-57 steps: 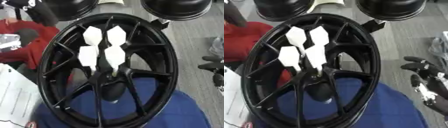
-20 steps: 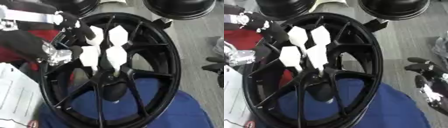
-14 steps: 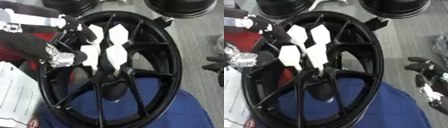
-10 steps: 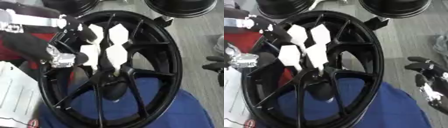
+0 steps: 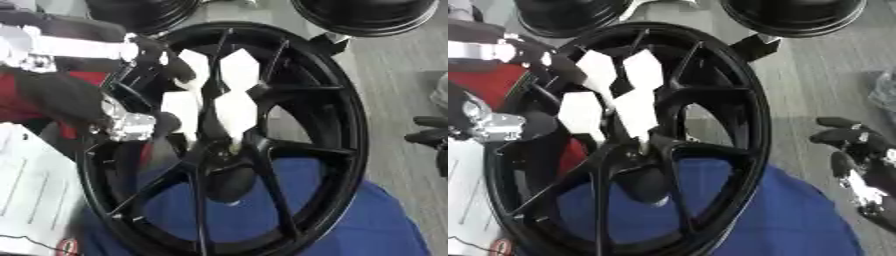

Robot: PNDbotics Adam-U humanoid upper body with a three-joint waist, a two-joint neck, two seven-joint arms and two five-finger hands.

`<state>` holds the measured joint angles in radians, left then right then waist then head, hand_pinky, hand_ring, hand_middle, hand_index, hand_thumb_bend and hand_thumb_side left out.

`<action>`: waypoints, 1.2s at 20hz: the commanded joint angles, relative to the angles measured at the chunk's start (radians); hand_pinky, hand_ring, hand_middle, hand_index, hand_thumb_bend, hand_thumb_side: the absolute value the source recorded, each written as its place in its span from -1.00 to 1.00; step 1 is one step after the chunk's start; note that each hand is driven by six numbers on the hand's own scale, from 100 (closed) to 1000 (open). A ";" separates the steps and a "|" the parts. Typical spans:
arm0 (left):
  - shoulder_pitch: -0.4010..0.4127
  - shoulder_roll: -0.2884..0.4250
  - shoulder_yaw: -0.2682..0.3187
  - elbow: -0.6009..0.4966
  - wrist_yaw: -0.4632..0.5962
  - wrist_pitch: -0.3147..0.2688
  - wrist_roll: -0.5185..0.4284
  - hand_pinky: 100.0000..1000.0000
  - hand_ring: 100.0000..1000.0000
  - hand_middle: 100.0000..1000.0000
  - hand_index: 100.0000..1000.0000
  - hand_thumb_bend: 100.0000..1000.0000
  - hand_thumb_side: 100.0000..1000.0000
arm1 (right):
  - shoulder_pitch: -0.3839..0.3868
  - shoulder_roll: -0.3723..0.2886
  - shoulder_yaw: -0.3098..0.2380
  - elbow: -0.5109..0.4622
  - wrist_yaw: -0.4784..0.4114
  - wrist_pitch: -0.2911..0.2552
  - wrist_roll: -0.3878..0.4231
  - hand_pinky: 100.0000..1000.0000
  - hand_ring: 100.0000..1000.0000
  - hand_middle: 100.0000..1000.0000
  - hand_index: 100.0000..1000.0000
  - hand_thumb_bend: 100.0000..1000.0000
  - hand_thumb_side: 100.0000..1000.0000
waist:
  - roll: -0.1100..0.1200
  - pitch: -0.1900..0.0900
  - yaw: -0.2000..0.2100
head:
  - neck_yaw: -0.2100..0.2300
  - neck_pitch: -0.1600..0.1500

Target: Pull the pin out of the wheel hub.

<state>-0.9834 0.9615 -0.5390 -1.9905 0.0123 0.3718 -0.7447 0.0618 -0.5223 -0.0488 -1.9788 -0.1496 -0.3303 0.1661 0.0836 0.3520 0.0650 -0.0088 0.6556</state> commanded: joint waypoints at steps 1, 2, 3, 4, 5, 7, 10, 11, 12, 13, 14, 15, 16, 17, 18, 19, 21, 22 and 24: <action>-0.006 0.016 0.006 -0.010 -0.010 0.018 -0.005 0.72 0.84 0.70 0.89 -0.63 0.31 | -0.005 -0.008 -0.004 -0.021 0.011 0.001 -0.001 0.75 0.52 0.68 0.47 -1.00 -0.09 | -0.006 -0.013 -0.001 | 0.006 -0.014; -0.005 0.016 0.006 -0.010 -0.012 0.023 -0.006 0.71 0.83 0.70 0.88 -0.64 0.30 | -0.006 -0.007 -0.003 -0.021 0.012 0.002 -0.001 0.75 0.52 0.68 0.47 -1.00 -0.09 | -0.006 -0.011 -0.001 | 0.007 -0.015; -0.003 0.016 0.005 -0.010 -0.015 0.029 -0.005 0.69 0.81 0.70 0.88 -0.63 0.30 | -0.007 -0.007 -0.003 -0.021 0.012 0.003 -0.001 0.75 0.52 0.68 0.47 -1.00 -0.09 | -0.006 -0.010 -0.002 | 0.008 -0.015; -0.002 0.015 0.005 -0.010 -0.018 0.034 -0.006 0.69 0.81 0.70 0.88 -0.62 0.29 | -0.008 -0.006 -0.003 -0.021 0.012 0.004 -0.001 0.75 0.52 0.68 0.47 -1.00 -0.09 | -0.006 -0.009 -0.002 | 0.008 -0.016; -0.001 0.015 0.004 -0.010 -0.023 0.038 -0.006 0.69 0.81 0.70 0.88 -0.61 0.29 | -0.009 -0.005 -0.003 -0.021 0.012 0.005 -0.002 0.75 0.52 0.68 0.47 -1.00 -0.09 | -0.006 -0.008 -0.003 | 0.009 -0.017; 0.002 0.015 0.004 -0.010 -0.032 0.045 -0.005 0.70 0.82 0.71 0.89 -0.60 0.27 | -0.011 -0.004 -0.002 -0.021 0.013 0.005 -0.001 0.75 0.52 0.68 0.47 -1.00 -0.10 | -0.007 -0.006 -0.004 | 0.010 -0.018; 0.006 0.014 0.005 -0.010 -0.046 0.051 -0.005 0.70 0.82 0.71 0.89 -0.60 0.25 | -0.012 -0.002 -0.002 -0.021 0.015 0.007 0.000 0.75 0.52 0.68 0.47 -1.00 -0.10 | -0.007 -0.003 -0.005 | 0.012 -0.020; 0.007 0.013 0.005 -0.010 -0.050 0.053 -0.006 0.70 0.82 0.71 0.89 -0.59 0.24 | -0.013 -0.001 -0.001 -0.021 0.016 0.007 0.000 0.75 0.52 0.68 0.47 -1.00 -0.10 | -0.008 -0.002 -0.006 | 0.012 -0.020; 0.008 0.013 0.004 -0.010 -0.054 0.055 -0.007 0.70 0.82 0.71 0.89 -0.59 0.24 | -0.014 0.000 -0.001 -0.021 0.017 0.007 0.001 0.75 0.52 0.68 0.47 -1.00 -0.10 | -0.008 -0.001 -0.006 | 0.013 -0.021; 0.009 0.012 0.004 -0.010 -0.059 0.057 -0.008 0.70 0.82 0.71 0.89 -0.58 0.24 | -0.014 0.000 -0.001 -0.021 0.017 0.008 0.001 0.75 0.52 0.68 0.47 -1.00 -0.10 | -0.009 0.000 -0.007 | 0.013 -0.021; 0.011 0.012 0.003 -0.010 -0.062 0.059 -0.009 0.70 0.82 0.70 0.89 -0.58 0.24 | -0.014 0.001 -0.001 -0.021 0.018 0.008 0.001 0.75 0.52 0.68 0.47 -1.00 -0.10 | -0.009 0.000 -0.007 | 0.014 -0.021; 0.012 0.012 0.003 -0.009 -0.065 0.062 -0.010 0.70 0.82 0.70 0.89 -0.58 0.24 | -0.014 0.002 -0.001 -0.021 0.019 0.009 0.001 0.75 0.52 0.68 0.47 -1.00 -0.10 | -0.009 0.001 -0.008 | 0.014 -0.022; 0.013 0.011 0.002 -0.009 -0.068 0.064 -0.011 0.70 0.82 0.69 0.88 -0.58 0.24 | -0.015 0.003 0.000 -0.021 0.020 0.009 0.001 0.75 0.52 0.68 0.47 -1.00 -0.10 | -0.009 0.002 -0.008 | 0.015 -0.023; 0.014 0.011 0.001 -0.009 -0.070 0.065 -0.012 0.69 0.82 0.69 0.88 -0.58 0.24 | -0.015 0.003 0.000 -0.021 0.021 0.010 0.002 0.75 0.52 0.68 0.47 -1.00 -0.10 | -0.009 0.002 -0.009 | 0.015 -0.023; 0.013 0.010 0.000 -0.009 -0.073 0.067 -0.013 0.68 0.80 0.68 0.88 -0.56 0.23 | -0.015 0.004 0.000 -0.021 0.021 0.011 0.002 0.75 0.52 0.68 0.47 -1.00 -0.10 | -0.008 0.003 -0.009 | 0.015 -0.023; 0.011 0.008 -0.001 -0.009 -0.077 0.068 -0.015 0.67 0.79 0.66 0.88 -0.55 0.23 | -0.016 0.004 0.000 -0.021 0.022 0.011 0.002 0.75 0.52 0.68 0.47 -1.00 -0.10 | -0.008 0.003 -0.009 | 0.015 -0.022; 0.008 0.004 -0.003 -0.005 -0.085 0.068 -0.018 0.66 0.74 0.64 0.87 -0.54 0.22 | -0.017 0.005 0.001 -0.021 0.022 0.012 0.002 0.75 0.52 0.68 0.47 -1.00 -0.10 | -0.008 0.004 -0.010 | 0.016 -0.023; 0.006 0.002 -0.005 -0.002 -0.090 0.067 -0.019 0.65 0.74 0.63 0.87 -0.55 0.21 | -0.017 0.005 0.001 -0.021 0.022 0.013 0.003 0.75 0.52 0.68 0.47 -1.00 -0.10 | -0.008 0.004 -0.010 | 0.016 -0.024; 0.004 -0.003 -0.007 0.006 -0.100 0.063 -0.020 0.65 0.72 0.61 0.85 -0.54 0.18 | -0.018 0.006 0.001 -0.021 0.022 0.013 0.003 0.75 0.52 0.68 0.47 -1.00 -0.10 | -0.007 0.005 -0.011 | 0.015 -0.025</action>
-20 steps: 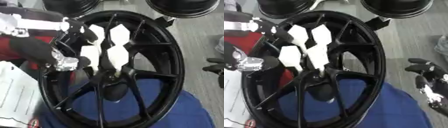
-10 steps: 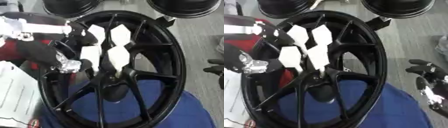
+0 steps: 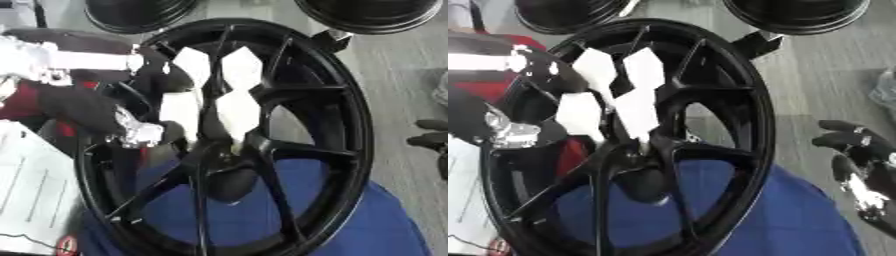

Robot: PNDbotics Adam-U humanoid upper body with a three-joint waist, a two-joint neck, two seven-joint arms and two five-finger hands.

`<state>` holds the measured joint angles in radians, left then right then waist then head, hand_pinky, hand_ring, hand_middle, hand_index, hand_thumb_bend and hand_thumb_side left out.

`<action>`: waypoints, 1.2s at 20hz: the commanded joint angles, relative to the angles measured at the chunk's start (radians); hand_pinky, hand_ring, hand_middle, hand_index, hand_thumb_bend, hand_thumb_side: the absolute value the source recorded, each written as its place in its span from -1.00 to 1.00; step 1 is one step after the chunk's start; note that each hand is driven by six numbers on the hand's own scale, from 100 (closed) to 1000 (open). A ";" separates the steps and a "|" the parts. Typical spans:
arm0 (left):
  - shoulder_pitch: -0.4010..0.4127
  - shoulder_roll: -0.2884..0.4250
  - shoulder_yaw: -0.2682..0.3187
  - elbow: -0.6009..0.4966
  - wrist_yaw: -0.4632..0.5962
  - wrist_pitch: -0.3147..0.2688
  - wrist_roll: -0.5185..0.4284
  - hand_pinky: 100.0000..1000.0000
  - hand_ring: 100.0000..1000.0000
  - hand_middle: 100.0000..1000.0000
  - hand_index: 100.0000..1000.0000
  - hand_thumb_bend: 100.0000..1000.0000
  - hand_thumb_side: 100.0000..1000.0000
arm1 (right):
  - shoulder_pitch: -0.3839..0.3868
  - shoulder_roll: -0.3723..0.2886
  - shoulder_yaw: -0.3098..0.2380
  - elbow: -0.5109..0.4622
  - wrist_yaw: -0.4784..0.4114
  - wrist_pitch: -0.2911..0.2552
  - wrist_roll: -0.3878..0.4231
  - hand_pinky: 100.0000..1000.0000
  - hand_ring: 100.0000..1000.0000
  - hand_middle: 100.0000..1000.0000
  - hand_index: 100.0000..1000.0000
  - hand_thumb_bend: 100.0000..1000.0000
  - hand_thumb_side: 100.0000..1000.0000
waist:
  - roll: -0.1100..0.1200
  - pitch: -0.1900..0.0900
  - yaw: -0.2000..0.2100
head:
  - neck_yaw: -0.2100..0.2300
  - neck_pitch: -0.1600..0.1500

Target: Pull the pin out of the wheel hub.

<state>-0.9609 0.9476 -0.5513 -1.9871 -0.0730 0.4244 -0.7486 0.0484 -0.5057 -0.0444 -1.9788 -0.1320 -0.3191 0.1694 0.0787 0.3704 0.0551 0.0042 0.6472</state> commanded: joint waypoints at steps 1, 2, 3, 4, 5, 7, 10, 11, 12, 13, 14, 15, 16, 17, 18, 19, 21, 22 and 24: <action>-0.020 0.009 0.003 0.007 -0.020 0.009 -0.017 0.65 0.72 0.61 0.85 -0.54 0.18 | -0.005 -0.011 -0.003 -0.021 0.004 0.002 0.000 0.75 0.52 0.68 0.47 -1.00 -0.10 | -0.002 -0.013 -0.002 | 0.002 -0.017; -0.021 0.007 0.000 0.010 -0.026 0.008 -0.019 0.64 0.71 0.60 0.83 -0.54 0.17 | -0.005 -0.010 -0.003 -0.021 0.004 0.003 0.000 0.75 0.52 0.68 0.47 -1.00 -0.10 | -0.002 -0.013 -0.002 | 0.001 -0.018; -0.022 0.005 -0.001 0.013 -0.032 0.007 -0.020 0.63 0.70 0.59 0.82 -0.56 0.17 | -0.006 -0.010 -0.003 -0.021 0.004 0.003 0.000 0.75 0.52 0.68 0.47 -1.00 -0.12 | -0.001 -0.012 -0.002 | -0.001 -0.020; -0.024 0.003 -0.003 0.016 -0.038 0.005 -0.021 0.62 0.70 0.59 0.80 -0.54 0.15 | -0.007 -0.010 -0.003 -0.021 0.003 0.004 0.000 0.75 0.52 0.68 0.47 -1.00 -0.10 | -0.001 -0.012 -0.003 | -0.004 -0.024; -0.026 0.001 -0.004 0.018 -0.043 0.004 -0.022 0.62 0.69 0.58 0.78 -0.53 0.14 | -0.007 -0.010 -0.002 -0.021 0.003 0.004 0.001 0.75 0.52 0.68 0.47 -1.00 -0.10 | -0.001 -0.012 -0.003 | -0.007 -0.028; -0.029 -0.002 -0.005 0.021 -0.053 0.000 -0.024 0.62 0.68 0.58 0.77 -0.52 0.11 | -0.009 -0.010 0.000 -0.021 0.002 0.005 0.004 0.75 0.52 0.68 0.47 -1.00 -0.10 | 0.000 -0.011 -0.003 | -0.011 -0.037; -0.034 -0.007 -0.008 0.027 -0.070 -0.006 -0.032 0.62 0.68 0.57 0.76 -0.52 0.07 | -0.010 -0.010 0.000 -0.021 0.001 0.006 0.005 0.75 0.52 0.68 0.47 -1.00 -0.10 | 0.000 -0.010 -0.003 | -0.013 -0.049; -0.035 -0.008 -0.009 0.030 -0.076 -0.009 -0.034 0.62 0.68 0.57 0.76 -0.51 0.05 | -0.010 -0.009 0.000 -0.021 0.001 0.007 0.005 0.75 0.52 0.68 0.47 -1.00 -0.10 | 0.000 -0.010 -0.003 | -0.013 -0.053; -0.036 -0.009 -0.010 0.033 -0.084 -0.012 -0.037 0.62 0.68 0.58 0.76 -0.49 0.04 | -0.010 -0.008 0.000 -0.021 0.002 0.008 0.005 0.75 0.52 0.68 0.47 -1.00 -0.11 | 0.000 -0.010 -0.004 | -0.012 -0.056; -0.036 -0.011 -0.011 0.037 -0.093 -0.014 -0.039 0.62 0.69 0.58 0.76 -0.49 0.03 | -0.010 -0.007 0.000 -0.021 0.002 0.009 0.005 0.76 0.52 0.68 0.47 -1.00 -0.11 | 0.000 -0.009 -0.004 | -0.011 -0.059; -0.036 -0.012 -0.012 0.040 -0.101 -0.017 -0.042 0.62 0.69 0.58 0.76 -0.49 0.02 | -0.011 -0.006 0.000 -0.021 0.003 0.010 0.006 0.76 0.52 0.68 0.47 -1.00 -0.11 | 0.000 -0.009 -0.004 | -0.010 -0.061; -0.036 -0.013 -0.013 0.044 -0.108 -0.020 -0.044 0.62 0.69 0.59 0.76 -0.49 0.02 | -0.011 -0.005 0.000 -0.021 0.003 0.011 0.006 0.76 0.52 0.68 0.47 -1.00 -0.11 | 0.000 -0.008 -0.004 | -0.009 -0.064; -0.036 -0.014 -0.014 0.048 -0.115 -0.023 -0.046 0.62 0.69 0.59 0.76 -0.48 0.01 | -0.012 -0.005 0.000 -0.021 0.004 0.012 0.005 0.76 0.52 0.68 0.47 -1.00 -0.11 | 0.000 -0.007 -0.004 | -0.009 -0.066; -0.036 -0.015 -0.015 0.052 -0.121 -0.025 -0.049 0.62 0.69 0.59 0.76 -0.48 0.02 | -0.013 -0.005 0.000 -0.021 0.004 0.012 0.005 0.76 0.52 0.68 0.47 -1.00 -0.11 | 0.000 -0.007 -0.004 | -0.009 -0.067; -0.036 -0.016 -0.016 0.055 -0.125 -0.027 -0.050 0.62 0.69 0.59 0.76 -0.49 0.01 | -0.013 -0.005 0.000 -0.021 0.004 0.013 0.005 0.76 0.52 0.68 0.47 -1.00 -0.11 | 0.000 -0.007 -0.003 | -0.009 -0.068; -0.036 -0.017 -0.016 0.057 -0.129 -0.028 -0.051 0.62 0.69 0.59 0.75 -0.49 0.01 | -0.013 -0.004 0.000 -0.021 0.004 0.014 0.005 0.76 0.52 0.68 0.47 -1.00 -0.11 | 0.000 -0.006 -0.003 | -0.009 -0.069; -0.035 -0.019 -0.016 0.061 -0.129 -0.026 -0.052 0.60 0.67 0.57 0.75 -0.54 -0.01 | -0.014 -0.004 0.000 -0.021 0.004 0.016 0.006 0.76 0.52 0.68 0.47 -1.00 -0.11 | 0.000 -0.005 -0.003 | -0.008 -0.069; -0.035 -0.020 -0.016 0.062 -0.125 -0.024 -0.050 0.60 0.67 0.57 0.75 -0.56 -0.01 | -0.014 -0.004 0.000 -0.021 0.005 0.017 0.006 0.76 0.52 0.68 0.47 -1.00 -0.11 | 0.000 -0.005 -0.002 | -0.008 -0.069; -0.034 -0.020 -0.013 0.062 -0.117 -0.016 -0.037 0.59 0.65 0.55 0.76 -0.58 -0.02 | -0.014 -0.003 0.001 -0.021 0.005 0.017 0.007 0.76 0.52 0.68 0.47 -1.00 -0.11 | -0.001 -0.004 -0.002 | -0.007 -0.070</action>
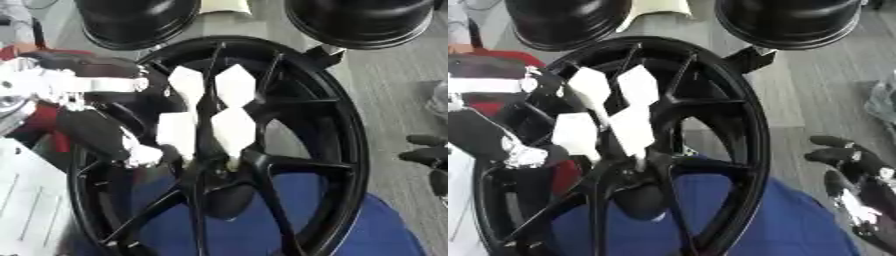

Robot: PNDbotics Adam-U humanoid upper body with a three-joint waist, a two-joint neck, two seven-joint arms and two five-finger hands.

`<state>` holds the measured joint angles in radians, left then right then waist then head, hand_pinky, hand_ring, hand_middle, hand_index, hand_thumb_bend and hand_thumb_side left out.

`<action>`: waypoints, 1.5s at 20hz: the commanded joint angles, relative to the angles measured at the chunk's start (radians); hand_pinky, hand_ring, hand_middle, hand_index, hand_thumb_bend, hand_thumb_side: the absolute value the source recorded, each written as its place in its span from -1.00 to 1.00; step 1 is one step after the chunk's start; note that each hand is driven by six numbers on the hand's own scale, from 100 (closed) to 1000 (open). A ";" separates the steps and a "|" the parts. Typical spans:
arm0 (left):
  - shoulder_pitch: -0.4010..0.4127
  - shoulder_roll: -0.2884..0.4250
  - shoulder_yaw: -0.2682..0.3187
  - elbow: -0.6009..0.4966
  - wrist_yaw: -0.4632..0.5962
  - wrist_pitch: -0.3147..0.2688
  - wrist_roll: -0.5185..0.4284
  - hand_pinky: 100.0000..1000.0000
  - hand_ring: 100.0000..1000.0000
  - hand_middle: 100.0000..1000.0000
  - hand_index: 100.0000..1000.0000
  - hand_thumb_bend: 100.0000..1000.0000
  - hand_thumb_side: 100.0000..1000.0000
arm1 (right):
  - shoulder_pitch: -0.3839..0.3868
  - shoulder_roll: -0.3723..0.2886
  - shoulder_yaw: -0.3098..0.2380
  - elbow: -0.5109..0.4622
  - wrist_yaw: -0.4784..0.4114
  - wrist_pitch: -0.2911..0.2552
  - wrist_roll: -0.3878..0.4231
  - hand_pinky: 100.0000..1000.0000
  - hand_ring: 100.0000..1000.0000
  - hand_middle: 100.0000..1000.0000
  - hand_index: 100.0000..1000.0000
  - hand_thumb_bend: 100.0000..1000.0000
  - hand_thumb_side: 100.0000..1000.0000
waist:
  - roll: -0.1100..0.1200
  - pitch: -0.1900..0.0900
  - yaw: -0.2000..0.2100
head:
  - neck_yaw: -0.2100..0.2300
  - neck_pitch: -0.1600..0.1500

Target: Pull the pin out of the wheel hub.

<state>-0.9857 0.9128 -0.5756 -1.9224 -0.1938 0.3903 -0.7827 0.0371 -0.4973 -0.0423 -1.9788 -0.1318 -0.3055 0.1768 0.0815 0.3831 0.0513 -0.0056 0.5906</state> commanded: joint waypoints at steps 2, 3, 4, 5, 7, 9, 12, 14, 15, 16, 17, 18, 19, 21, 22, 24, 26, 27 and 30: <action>-0.008 0.017 0.011 -0.004 0.009 0.025 0.004 0.57 0.62 0.51 0.74 -0.59 0.00 | -0.003 -0.011 -0.002 -0.021 0.006 0.004 0.000 0.76 0.52 0.68 0.47 -1.00 -0.11 | -0.003 -0.017 0.002 | 0.005 -0.015; -0.009 0.017 0.011 -0.006 0.009 0.028 0.004 0.56 0.61 0.50 0.73 -0.59 -0.01 | -0.003 -0.012 -0.002 -0.021 0.006 0.004 -0.001 0.76 0.52 0.68 0.47 -1.00 -0.11 | -0.003 -0.017 0.002 | 0.005 -0.014; -0.011 0.017 0.010 -0.008 0.007 0.030 0.004 0.53 0.58 0.47 0.70 -0.58 -0.04 | -0.004 -0.012 -0.002 -0.021 0.005 0.004 -0.001 0.76 0.52 0.68 0.47 -1.00 -0.11 | -0.003 -0.017 0.002 | 0.006 -0.014; -0.014 0.016 0.009 -0.009 0.001 0.033 0.003 0.53 0.56 0.45 0.69 -0.57 -0.05 | -0.004 -0.012 -0.001 -0.021 0.004 0.004 -0.001 0.76 0.52 0.68 0.47 -1.00 -0.11 | -0.003 -0.017 0.003 | 0.005 -0.015; -0.019 0.014 0.004 -0.009 -0.019 0.037 -0.006 0.50 0.52 0.41 0.66 -0.51 -0.06 | -0.004 -0.013 -0.002 -0.021 0.002 0.005 0.000 0.76 0.52 0.68 0.47 -1.00 -0.11 | -0.002 -0.018 0.003 | 0.006 -0.016; -0.023 0.011 -0.002 -0.005 -0.051 0.039 -0.022 0.50 0.52 0.40 0.65 -0.48 -0.11 | -0.004 -0.013 -0.002 -0.021 0.002 0.005 0.000 0.76 0.52 0.68 0.47 -1.00 -0.11 | -0.002 -0.018 0.002 | 0.008 -0.017; -0.025 0.004 -0.007 0.004 -0.088 0.036 -0.037 0.49 0.51 0.39 0.64 -0.49 -0.16 | -0.003 -0.011 -0.003 -0.021 0.001 0.005 0.000 0.76 0.52 0.68 0.47 -1.00 -0.10 | -0.001 -0.018 0.000 | 0.012 -0.018; -0.028 -0.001 -0.009 0.010 -0.105 0.034 -0.042 0.48 0.49 0.38 0.62 -0.53 -0.19 | -0.004 -0.011 -0.003 -0.021 0.001 0.006 -0.001 0.76 0.52 0.68 0.48 -1.00 -0.10 | -0.001 -0.018 -0.001 | 0.014 -0.018; -0.029 -0.004 -0.011 0.014 -0.111 0.034 -0.043 0.47 0.48 0.37 0.62 -0.54 -0.19 | -0.004 -0.011 -0.003 -0.021 0.000 0.006 -0.001 0.76 0.52 0.68 0.48 -1.00 -0.10 | 0.000 -0.018 -0.001 | 0.015 -0.018; -0.031 -0.007 -0.012 0.018 -0.115 0.034 -0.043 0.46 0.48 0.36 0.61 -0.56 -0.22 | -0.005 -0.011 -0.003 -0.021 0.000 0.007 -0.001 0.76 0.52 0.68 0.47 -1.00 -0.10 | 0.000 -0.018 -0.001 | 0.015 -0.019; -0.033 -0.009 -0.014 0.021 -0.120 0.034 -0.044 0.46 0.47 0.35 0.60 -0.55 -0.24 | -0.005 -0.011 -0.004 -0.021 -0.001 0.007 -0.001 0.76 0.52 0.68 0.48 -1.00 -0.10 | 0.000 -0.018 -0.001 | 0.016 -0.019; -0.035 -0.011 -0.016 0.023 -0.124 0.033 -0.045 0.44 0.46 0.34 0.59 -0.56 -0.23 | -0.005 -0.012 -0.004 -0.021 -0.001 0.008 -0.001 0.76 0.52 0.68 0.48 -1.00 -0.10 | 0.001 -0.018 -0.001 | 0.017 -0.019; -0.037 -0.014 -0.017 0.025 -0.126 0.033 -0.046 0.43 0.45 0.33 0.58 -0.57 -0.20 | -0.005 -0.012 -0.004 -0.021 -0.001 0.008 -0.001 0.76 0.52 0.68 0.48 -1.00 -0.10 | 0.001 -0.018 -0.001 | 0.017 -0.018; -0.040 -0.020 -0.018 0.031 -0.128 0.035 -0.045 0.42 0.44 0.31 0.56 -0.57 -0.14 | -0.007 -0.011 -0.004 -0.021 -0.002 0.010 0.000 0.76 0.52 0.68 0.48 -1.00 -0.11 | 0.002 -0.017 -0.002 | 0.018 -0.019; -0.042 -0.023 -0.020 0.035 -0.127 0.036 -0.043 0.42 0.44 0.31 0.56 -0.56 -0.10 | -0.007 -0.011 -0.004 -0.021 -0.002 0.010 0.000 0.76 0.52 0.68 0.48 -1.00 -0.11 | 0.002 -0.016 -0.003 | 0.018 -0.020; -0.046 -0.029 -0.023 0.041 -0.124 0.036 -0.042 0.42 0.44 0.30 0.55 -0.55 -0.07 | -0.008 -0.010 -0.005 -0.021 -0.002 0.013 0.001 0.76 0.52 0.68 0.48 -1.00 -0.11 | 0.003 -0.015 -0.004 | 0.019 -0.021; -0.051 -0.035 -0.027 0.046 -0.125 0.035 -0.041 0.42 0.43 0.28 0.54 -0.53 -0.03 | -0.010 -0.010 -0.005 -0.021 -0.001 0.015 0.001 0.76 0.52 0.68 0.48 -1.00 -0.11 | 0.003 -0.014 -0.005 | 0.020 -0.022; -0.053 -0.038 -0.029 0.048 -0.127 0.035 -0.041 0.40 0.41 0.26 0.51 -0.54 -0.05 | -0.011 -0.010 -0.005 -0.021 -0.001 0.016 0.001 0.76 0.53 0.69 0.48 -1.00 -0.11 | 0.004 -0.014 -0.005 | 0.020 -0.022; -0.056 -0.044 -0.033 0.056 -0.134 0.033 -0.040 0.38 0.38 0.22 0.47 -0.56 -0.09 | -0.013 -0.008 -0.006 -0.021 0.001 0.021 0.000 0.76 0.53 0.69 0.48 -1.00 -0.11 | 0.005 -0.012 -0.005 | 0.022 -0.024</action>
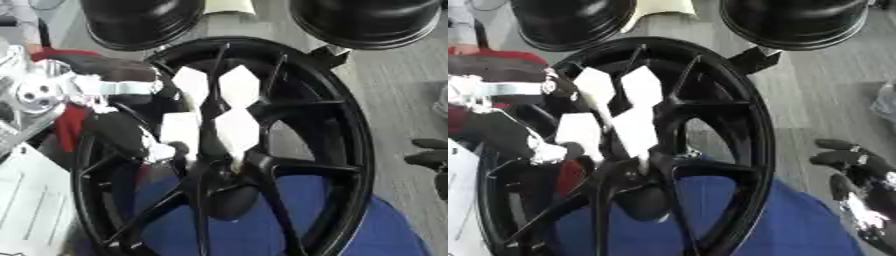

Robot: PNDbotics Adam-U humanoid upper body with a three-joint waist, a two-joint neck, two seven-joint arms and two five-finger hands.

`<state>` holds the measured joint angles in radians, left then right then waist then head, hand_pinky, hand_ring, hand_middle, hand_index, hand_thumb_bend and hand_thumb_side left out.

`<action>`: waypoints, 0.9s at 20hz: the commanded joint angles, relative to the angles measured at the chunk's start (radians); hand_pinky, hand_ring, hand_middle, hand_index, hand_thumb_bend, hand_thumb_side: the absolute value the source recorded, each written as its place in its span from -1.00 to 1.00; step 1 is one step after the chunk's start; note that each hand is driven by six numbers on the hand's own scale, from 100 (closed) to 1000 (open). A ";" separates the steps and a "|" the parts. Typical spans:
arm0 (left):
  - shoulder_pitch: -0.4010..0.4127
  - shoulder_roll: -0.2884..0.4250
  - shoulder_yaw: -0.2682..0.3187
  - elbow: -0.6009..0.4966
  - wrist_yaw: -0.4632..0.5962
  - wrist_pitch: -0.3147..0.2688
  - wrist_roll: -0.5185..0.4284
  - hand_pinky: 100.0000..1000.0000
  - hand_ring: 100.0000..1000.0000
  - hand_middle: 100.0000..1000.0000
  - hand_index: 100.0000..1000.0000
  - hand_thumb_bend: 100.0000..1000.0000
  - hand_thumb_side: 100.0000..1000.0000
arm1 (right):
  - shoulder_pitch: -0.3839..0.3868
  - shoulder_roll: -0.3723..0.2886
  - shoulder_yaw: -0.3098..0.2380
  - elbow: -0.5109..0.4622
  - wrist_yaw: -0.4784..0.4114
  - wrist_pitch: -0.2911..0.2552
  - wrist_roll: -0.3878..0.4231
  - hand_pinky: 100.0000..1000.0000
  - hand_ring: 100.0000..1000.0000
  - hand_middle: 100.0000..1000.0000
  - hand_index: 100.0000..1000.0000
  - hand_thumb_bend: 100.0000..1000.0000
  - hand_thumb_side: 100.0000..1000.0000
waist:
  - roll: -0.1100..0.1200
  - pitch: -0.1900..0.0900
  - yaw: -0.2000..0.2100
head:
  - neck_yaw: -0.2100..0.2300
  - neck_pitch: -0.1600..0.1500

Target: Pull the pin out of the wheel hub.

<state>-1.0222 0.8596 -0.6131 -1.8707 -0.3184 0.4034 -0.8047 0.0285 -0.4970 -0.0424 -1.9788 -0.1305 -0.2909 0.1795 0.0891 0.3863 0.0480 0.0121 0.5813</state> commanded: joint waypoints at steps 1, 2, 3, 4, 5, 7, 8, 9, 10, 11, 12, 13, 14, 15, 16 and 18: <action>-0.020 0.008 0.002 0.007 -0.011 0.020 -0.018 0.35 0.35 0.18 0.43 -0.58 -0.10 | -0.005 -0.008 -0.006 -0.021 -0.001 0.007 -0.003 0.76 0.53 0.69 0.48 -1.00 -0.11 | -0.003 -0.014 -0.002 | 0.005 -0.015; -0.021 0.006 0.001 0.009 -0.013 0.019 -0.018 0.34 0.34 0.16 0.41 -0.59 -0.11 | -0.006 -0.008 -0.007 -0.021 -0.002 0.007 -0.005 0.76 0.53 0.69 0.48 -1.00 -0.11 | -0.003 -0.014 -0.002 | 0.005 -0.015; -0.021 0.004 0.000 0.011 -0.013 0.018 -0.017 0.31 0.30 0.11 0.36 -0.62 -0.15 | -0.006 -0.008 -0.007 -0.021 -0.002 0.008 -0.005 0.76 0.53 0.69 0.48 -1.00 -0.10 | -0.003 -0.014 -0.003 | 0.006 -0.015; -0.021 0.003 -0.001 0.012 -0.013 0.018 -0.015 0.31 0.29 0.10 0.35 -0.63 -0.16 | -0.006 -0.008 -0.007 -0.021 -0.003 0.007 -0.006 0.76 0.53 0.69 0.48 -1.00 -0.11 | -0.003 -0.014 -0.003 | 0.006 -0.015; -0.022 0.002 -0.003 0.012 -0.013 0.017 -0.014 0.29 0.26 0.08 0.32 -0.66 -0.19 | -0.006 -0.008 -0.007 -0.021 -0.003 0.006 -0.006 0.76 0.53 0.68 0.48 -1.00 -0.11 | -0.004 -0.014 -0.004 | 0.006 -0.014; -0.023 0.001 -0.005 0.011 -0.011 0.017 -0.012 0.26 0.21 0.03 0.28 -0.71 -0.24 | -0.005 -0.008 -0.008 -0.021 -0.003 0.006 -0.006 0.76 0.53 0.69 0.48 -1.00 -0.11 | -0.004 -0.015 -0.004 | 0.007 -0.012; -0.023 0.001 -0.005 0.009 -0.009 0.017 -0.012 0.24 0.19 0.02 0.26 -0.73 -0.27 | -0.005 -0.008 -0.008 -0.021 -0.003 0.007 -0.007 0.76 0.53 0.69 0.48 -1.00 -0.11 | -0.004 -0.015 -0.003 | 0.007 -0.011; -0.023 0.001 -0.005 0.007 -0.007 0.017 -0.013 0.22 0.16 -0.02 0.23 -0.77 -0.34 | -0.004 -0.008 -0.008 -0.021 -0.003 0.008 -0.007 0.76 0.53 0.69 0.48 -1.00 -0.11 | -0.004 -0.016 -0.003 | 0.007 -0.011; -0.023 0.003 -0.005 0.005 -0.005 0.017 -0.015 0.20 0.14 -0.04 0.20 -0.80 -0.43 | -0.004 -0.009 -0.009 -0.021 -0.003 0.009 -0.008 0.76 0.53 0.69 0.48 -1.00 -0.11 | -0.004 -0.016 -0.002 | 0.007 -0.009; -0.022 0.006 -0.003 0.002 -0.004 0.017 -0.018 0.17 0.11 -0.07 0.16 -0.83 -0.52 | -0.003 -0.009 -0.009 -0.021 -0.003 0.009 -0.008 0.76 0.53 0.69 0.48 -1.00 -0.11 | -0.004 -0.017 -0.002 | 0.007 -0.007; -0.020 0.008 -0.002 -0.002 -0.002 0.018 -0.022 0.16 0.10 -0.09 0.14 -0.84 -0.56 | -0.002 -0.009 -0.010 -0.021 -0.003 0.009 -0.009 0.76 0.53 0.69 0.48 -1.00 -0.11 | -0.004 -0.018 -0.001 | 0.007 -0.006; -0.019 0.011 0.000 -0.006 -0.001 0.018 -0.025 0.15 0.07 -0.13 0.08 -0.88 -0.67 | -0.002 -0.009 -0.010 -0.021 -0.004 0.009 -0.010 0.76 0.53 0.69 0.48 -1.00 -0.10 | -0.004 -0.019 -0.001 | 0.007 -0.005; -0.018 0.013 0.002 -0.010 0.002 0.020 -0.028 0.14 0.06 -0.14 0.06 -0.92 -0.73 | -0.001 -0.010 -0.010 -0.021 -0.005 0.008 -0.011 0.76 0.53 0.69 0.48 -1.00 -0.10 | -0.004 -0.020 0.000 | 0.007 -0.004; -0.017 0.014 0.004 -0.013 0.004 0.023 -0.031 0.12 0.06 -0.21 -0.01 -0.97 -0.77 | -0.001 -0.011 -0.010 -0.021 -0.006 0.007 -0.012 0.76 0.53 0.69 0.48 -1.00 -0.10 | -0.005 -0.020 0.000 | 0.007 -0.004; -0.016 0.014 0.005 -0.016 0.007 0.027 -0.032 0.12 0.06 -0.23 -0.03 -0.99 -0.76 | 0.000 -0.011 -0.010 -0.021 -0.007 0.006 -0.012 0.76 0.53 0.69 0.48 -1.00 -0.10 | -0.005 -0.021 0.000 | 0.007 -0.003; -0.016 0.015 0.008 -0.021 0.015 0.035 -0.030 0.12 0.06 -0.26 -0.06 -1.00 -0.75 | 0.001 -0.012 -0.011 -0.021 -0.008 0.005 -0.012 0.76 0.53 0.69 0.48 -1.00 -0.10 | -0.006 -0.023 -0.001 | 0.008 -0.001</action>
<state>-1.0287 0.8511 -0.6215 -1.8751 -0.3096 0.4070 -0.8069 0.0281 -0.4963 -0.0432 -1.9788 -0.1328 -0.2846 0.1709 0.0891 0.3885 0.0467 0.0164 0.5793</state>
